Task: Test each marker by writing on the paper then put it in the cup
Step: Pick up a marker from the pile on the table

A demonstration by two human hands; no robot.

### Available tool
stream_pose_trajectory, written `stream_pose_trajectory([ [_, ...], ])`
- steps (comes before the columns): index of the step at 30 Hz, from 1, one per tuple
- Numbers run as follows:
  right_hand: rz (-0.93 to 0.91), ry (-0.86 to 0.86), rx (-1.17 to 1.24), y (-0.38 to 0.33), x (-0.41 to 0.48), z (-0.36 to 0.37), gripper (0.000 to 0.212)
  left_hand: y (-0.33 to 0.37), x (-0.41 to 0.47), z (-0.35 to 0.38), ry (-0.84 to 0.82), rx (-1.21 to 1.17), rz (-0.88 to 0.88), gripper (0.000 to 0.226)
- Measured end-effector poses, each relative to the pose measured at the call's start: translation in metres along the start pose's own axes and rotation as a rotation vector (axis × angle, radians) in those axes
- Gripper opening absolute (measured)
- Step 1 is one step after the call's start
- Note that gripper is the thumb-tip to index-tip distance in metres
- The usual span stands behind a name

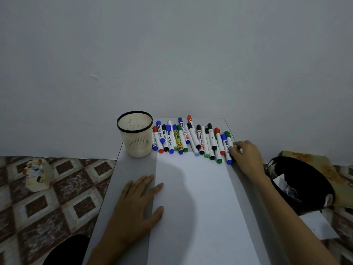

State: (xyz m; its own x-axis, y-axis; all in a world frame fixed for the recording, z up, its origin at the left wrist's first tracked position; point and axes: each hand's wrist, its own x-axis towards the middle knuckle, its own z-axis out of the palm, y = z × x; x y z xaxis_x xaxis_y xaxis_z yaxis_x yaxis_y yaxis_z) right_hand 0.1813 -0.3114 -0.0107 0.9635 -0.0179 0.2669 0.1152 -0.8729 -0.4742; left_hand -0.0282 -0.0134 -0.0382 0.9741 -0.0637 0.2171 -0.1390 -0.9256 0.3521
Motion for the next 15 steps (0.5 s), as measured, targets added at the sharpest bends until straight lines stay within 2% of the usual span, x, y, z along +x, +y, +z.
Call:
stream_pose_trajectory([
  [4,0.086,0.031,-0.005,-0.005,0.001,0.005,0.028,0.0,-0.001,-0.002,0.005,-0.018,0.01,0.063],
  [9,0.202,0.079,0.178,-0.008,-0.005,0.003,0.024,0.002,-0.001,-0.005,0.001,-0.022,0.025,0.066],
  [13,0.17,0.278,0.421,-0.004,-0.019,-0.005,0.022,0.0,-0.001,-0.003,-0.011,-0.031,0.033,0.065],
  [15,0.187,0.335,0.679,-0.014,-0.032,-0.012,0.017,0.0,0.0,-0.004,-0.01,-0.06,0.03,0.066],
])
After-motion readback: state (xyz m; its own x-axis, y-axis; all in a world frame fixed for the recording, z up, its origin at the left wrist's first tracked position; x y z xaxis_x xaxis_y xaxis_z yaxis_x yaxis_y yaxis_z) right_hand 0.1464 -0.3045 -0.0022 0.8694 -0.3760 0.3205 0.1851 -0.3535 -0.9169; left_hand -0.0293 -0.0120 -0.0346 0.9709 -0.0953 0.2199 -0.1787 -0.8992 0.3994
